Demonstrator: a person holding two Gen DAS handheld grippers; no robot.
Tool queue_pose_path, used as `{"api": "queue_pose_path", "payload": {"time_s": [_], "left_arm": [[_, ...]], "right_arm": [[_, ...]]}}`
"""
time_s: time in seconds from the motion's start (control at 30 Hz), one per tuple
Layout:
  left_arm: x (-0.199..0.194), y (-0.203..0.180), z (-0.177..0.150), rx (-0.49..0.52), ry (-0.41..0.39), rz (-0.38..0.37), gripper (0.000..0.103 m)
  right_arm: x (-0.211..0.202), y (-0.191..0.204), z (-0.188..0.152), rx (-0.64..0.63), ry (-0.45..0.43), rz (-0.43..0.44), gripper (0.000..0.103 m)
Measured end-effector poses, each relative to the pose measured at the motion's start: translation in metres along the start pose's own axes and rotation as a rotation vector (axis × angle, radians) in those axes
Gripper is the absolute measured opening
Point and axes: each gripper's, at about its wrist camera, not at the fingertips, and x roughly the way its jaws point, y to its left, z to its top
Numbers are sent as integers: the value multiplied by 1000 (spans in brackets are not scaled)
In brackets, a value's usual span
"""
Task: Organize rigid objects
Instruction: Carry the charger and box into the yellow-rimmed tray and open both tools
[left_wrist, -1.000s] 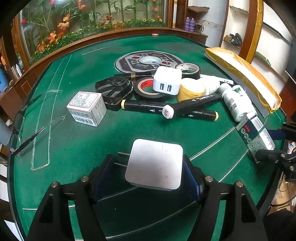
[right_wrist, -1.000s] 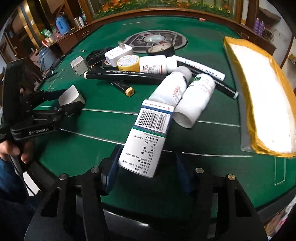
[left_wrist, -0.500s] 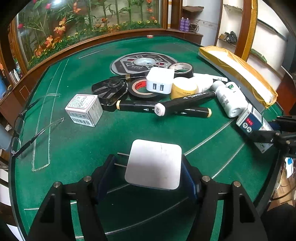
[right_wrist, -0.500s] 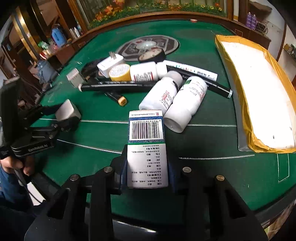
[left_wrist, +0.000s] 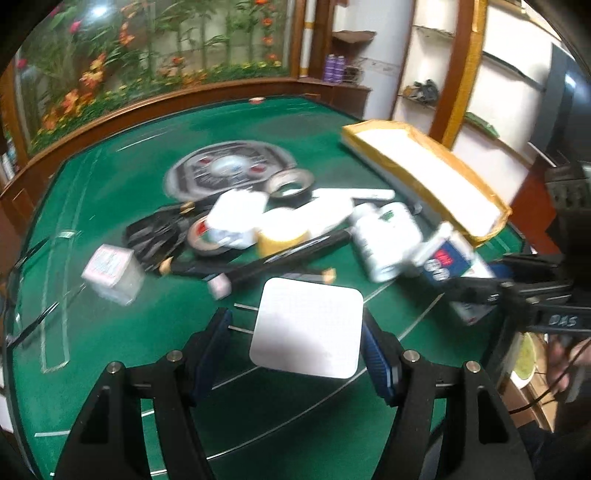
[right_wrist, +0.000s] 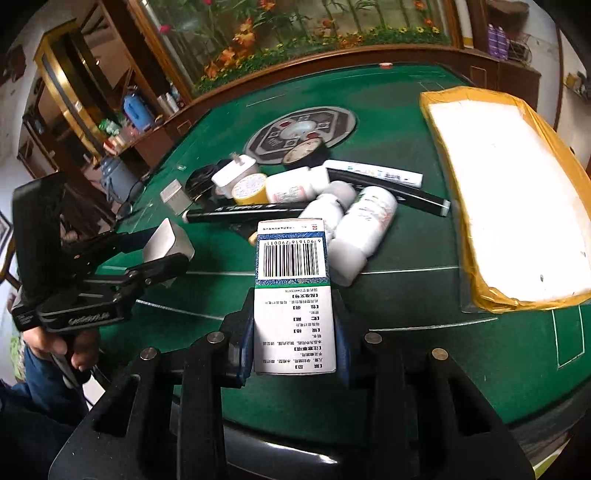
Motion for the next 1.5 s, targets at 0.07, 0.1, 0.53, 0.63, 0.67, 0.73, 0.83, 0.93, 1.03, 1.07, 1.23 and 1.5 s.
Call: {"api": "queue_pose_path", "payload": {"time_s": [0.07, 0.1, 0.53, 0.63, 0.67, 0.73, 0.83, 0.93, 1.03, 1.07, 1.23, 1.5], "left_arm": [[4, -15, 9, 23, -11, -24, 68], [7, -22, 15, 37, -13, -34, 68], [68, -110, 119, 58, -64, -173, 68], [90, -130, 144, 63, -84, -201, 68], [98, -137, 151, 64, -85, -192, 68], [116, -147, 162, 58, -90, -190, 68], [143, -154, 174, 46, -76, -142, 68], [163, -147, 180, 8, -51, -145, 68], [176, -135, 181, -39, -22, -140, 68], [178, -134, 180, -40, -12, -147, 68], [179, -143, 174, 11, 1, -154, 68], [183, -153, 170, 36, 39, -104, 69]], "right_arm": [[-4, -9, 1, 23, -15, 4, 35], [-7, -14, 2, 34, -27, 3, 35], [-60, -106, 35, 210, -191, -87, 34], [-76, -133, 53, 247, -237, -166, 34], [-81, -145, 61, 263, -246, -196, 34], [-89, -169, 78, 300, -259, -229, 34], [-87, -194, 105, 315, -248, -266, 34], [-67, -215, 134, 317, -189, -274, 34], [-43, -231, 155, 315, -128, -260, 34], [-32, -237, 162, 318, -108, -256, 34], [13, -252, 181, 312, -18, -241, 34], [41, -253, 186, 295, 38, -233, 35]]}}
